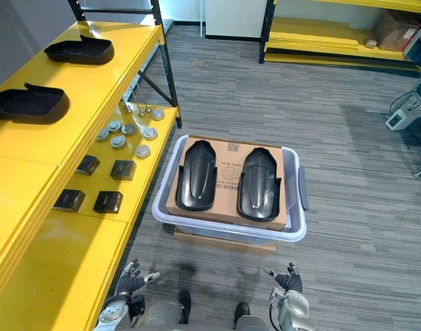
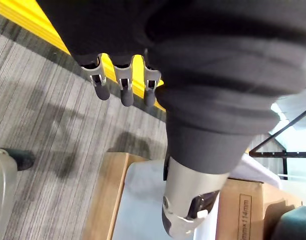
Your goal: Walk over and take plastic housings, then place them on the shelf
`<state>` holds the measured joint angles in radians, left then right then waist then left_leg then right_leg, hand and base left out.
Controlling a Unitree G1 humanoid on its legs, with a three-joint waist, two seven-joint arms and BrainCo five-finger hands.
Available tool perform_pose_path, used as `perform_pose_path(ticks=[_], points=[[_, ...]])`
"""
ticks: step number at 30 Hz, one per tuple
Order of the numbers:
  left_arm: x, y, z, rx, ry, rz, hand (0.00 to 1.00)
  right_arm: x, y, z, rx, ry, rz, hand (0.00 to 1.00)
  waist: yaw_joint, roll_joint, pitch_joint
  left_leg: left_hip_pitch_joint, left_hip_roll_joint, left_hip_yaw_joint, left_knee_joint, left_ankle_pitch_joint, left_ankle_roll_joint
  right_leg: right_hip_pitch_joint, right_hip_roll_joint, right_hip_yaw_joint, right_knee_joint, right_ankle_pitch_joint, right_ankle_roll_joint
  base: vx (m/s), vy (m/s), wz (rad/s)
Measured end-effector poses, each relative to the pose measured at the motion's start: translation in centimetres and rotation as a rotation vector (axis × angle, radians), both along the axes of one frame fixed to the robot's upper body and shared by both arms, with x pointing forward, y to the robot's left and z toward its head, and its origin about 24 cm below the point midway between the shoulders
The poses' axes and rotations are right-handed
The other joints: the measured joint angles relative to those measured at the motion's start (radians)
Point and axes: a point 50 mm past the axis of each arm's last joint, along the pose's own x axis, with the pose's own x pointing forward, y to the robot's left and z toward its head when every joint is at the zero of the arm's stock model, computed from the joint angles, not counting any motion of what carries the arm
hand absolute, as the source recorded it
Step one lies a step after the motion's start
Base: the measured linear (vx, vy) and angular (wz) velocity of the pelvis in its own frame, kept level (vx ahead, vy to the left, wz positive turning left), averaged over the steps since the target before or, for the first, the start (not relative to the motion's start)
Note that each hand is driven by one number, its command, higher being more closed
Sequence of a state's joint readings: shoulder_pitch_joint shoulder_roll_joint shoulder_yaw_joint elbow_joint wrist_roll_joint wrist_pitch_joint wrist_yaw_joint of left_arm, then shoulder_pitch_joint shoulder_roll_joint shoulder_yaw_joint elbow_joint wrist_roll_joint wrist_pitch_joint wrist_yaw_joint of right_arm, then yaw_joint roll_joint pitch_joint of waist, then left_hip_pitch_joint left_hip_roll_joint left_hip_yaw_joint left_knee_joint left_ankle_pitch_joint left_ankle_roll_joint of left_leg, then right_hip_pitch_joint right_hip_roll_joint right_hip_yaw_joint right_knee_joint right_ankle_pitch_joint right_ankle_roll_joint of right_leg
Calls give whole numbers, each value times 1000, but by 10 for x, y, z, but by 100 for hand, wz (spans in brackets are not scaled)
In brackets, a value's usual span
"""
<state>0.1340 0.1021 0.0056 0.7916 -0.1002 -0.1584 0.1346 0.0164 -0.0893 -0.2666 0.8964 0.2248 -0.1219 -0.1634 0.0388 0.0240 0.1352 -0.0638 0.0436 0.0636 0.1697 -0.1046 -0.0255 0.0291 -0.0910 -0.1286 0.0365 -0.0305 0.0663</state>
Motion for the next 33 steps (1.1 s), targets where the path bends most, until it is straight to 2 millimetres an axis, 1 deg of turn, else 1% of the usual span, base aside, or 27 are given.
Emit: perform_pose_path(ticks=[2,4,5,6,8,9,10,11,12,13,15,16,18,19,21,24,26,27,29,31,33], points=[[-1,-1,-1,3,5,-10,0,-3,-12,2,-17,-1,-61,0,-3,-4,-3,14,-4,11,-33,12,4,-5,0,15,-4,1,1,11,-8,-17],[-3,0,-1,5,10,-11,0,-3,-34,11,-56,-29,-124,0,-5,-8,-8,23,-10,22,-69,27,4,-18,0,27,-6,3,3,8,5,-18],[-3,0,-1,5,10,-11,0,-1,-41,14,-73,-41,-142,0,-11,-8,-8,24,-10,22,-76,30,5,-18,-1,28,-6,4,4,13,-2,-5],[-3,1,-1,8,11,-13,0,2,-51,21,-97,-68,-171,0,-23,-10,-9,28,-12,24,-90,37,6,-20,-1,32,-7,5,5,14,4,-7],[-5,3,-1,21,18,-31,0,18,-74,49,-164,-193,-225,0,-26,-12,-15,31,-13,41,-116,46,10,-37,0,52,-10,12,5,1,12,-24],[-7,3,-2,22,23,-32,0,23,-78,56,-185,-227,-227,0,-27,-12,-18,31,-13,45,-122,49,10,-39,1,56,-16,17,4,8,15,-28],[-10,3,-3,22,31,-34,0,31,-85,72,-223,-293,-238,0,-28,-12,-26,31,-15,50,-132,52,13,-40,1,64,-31,26,6,21,13,-16],[-12,3,-3,20,35,-35,0,36,-89,82,-250,-342,-242,0,-28,-12,-28,31,-17,51,-136,54,14,-39,0,67,-39,30,7,14,16,-13],[-15,2,-4,15,42,-40,0,45,-89,95,-274,-401,-246,0,-28,-12,-29,32,-18,51,-136,54,15,-39,0,69,-41,31,7,5,13,-5],[-16,2,-5,12,46,-47,0,49,-89,101,-282,-427,-248,0,-28,-12,-29,32,-18,51,-136,54,15,-38,-1,70,-41,31,7,0,0,0],[-20,-3,-7,3,58,-69,0,67,-85,121,-307,-514,-232,0,-26,-12,-29,32,-20,47,-138,58,18,-38,-2,67,-41,32,6,-22,5,4],[-21,-3,-7,1,61,-70,0,72,-83,126,-316,-532,-225,0,-26,-12,-29,32,-21,46,-140,61,18,-38,-2,66,-41,32,6,-38,-3,8],[-26,-5,-9,-2,75,-74,0,90,-75,141,-357,-587,-182,0,-25,-12,-29,38,-24,30,-172,85,19,-40,-3,52,-42,37,4,-51,-16,15],[-27,-5,-9,-3,78,-75,0,95,-72,144,-366,-596,-168,0,-25,-12,-29,38,-24,27,-178,92,17,-41,-3,50,-42,39,4,-66,-20,12],[-32,-9,-11,-9,90,-92,0,115,-57,156,-389,-629,-97,0,-23,-11,-29,37,-25,20,-208,117,18,-54,-2,46,-43,49,3,-84,-15,7],[-30,-12,-10,-11,84,-99,0,135,-40,164,-407,-640,-13,0,-20,-11,-29,35,-27,16,-228,136,19,-64,-2,44,-43,58,3,-120,-5,4],[-29,-13,-10,-16,80,-98,0,155,-28,168,-410,-632,41,0,-17,-9,-24,18,-31,3,-248,158,19,-89,-5,37,-44,70,6,-124,9,10],[-28,-14,-10,-19,77,-97,0,159,-28,168,-410,-622,46,0,-17,-8,-19,15,-33,-4,-254,164,20,-91,-6,33,-45,73,6,-129,16,24],[-24,-20,-9,-36,60,-103,0,170,-33,170,-414,-576,43,0,-13,0,7,-9,-41,-34,-263,179,16,-110,-14,9,-48,81,7,-105,27,32],[-14,-24,-6,-39,29,-122,0,178,-42,174,-431,-538,25,0,10,10,39,-39,-45,-40,-263,192,18,-128,-18,3,-52,94,10,-95,41,17],[-9,-27,-3,-41,7,-112,0,189,-42,181,-414,-525,15,0,15,19,67,-75,-49,-55,-263,212,23,-156,-21,-10,-59,108,9,-65,26,15]])
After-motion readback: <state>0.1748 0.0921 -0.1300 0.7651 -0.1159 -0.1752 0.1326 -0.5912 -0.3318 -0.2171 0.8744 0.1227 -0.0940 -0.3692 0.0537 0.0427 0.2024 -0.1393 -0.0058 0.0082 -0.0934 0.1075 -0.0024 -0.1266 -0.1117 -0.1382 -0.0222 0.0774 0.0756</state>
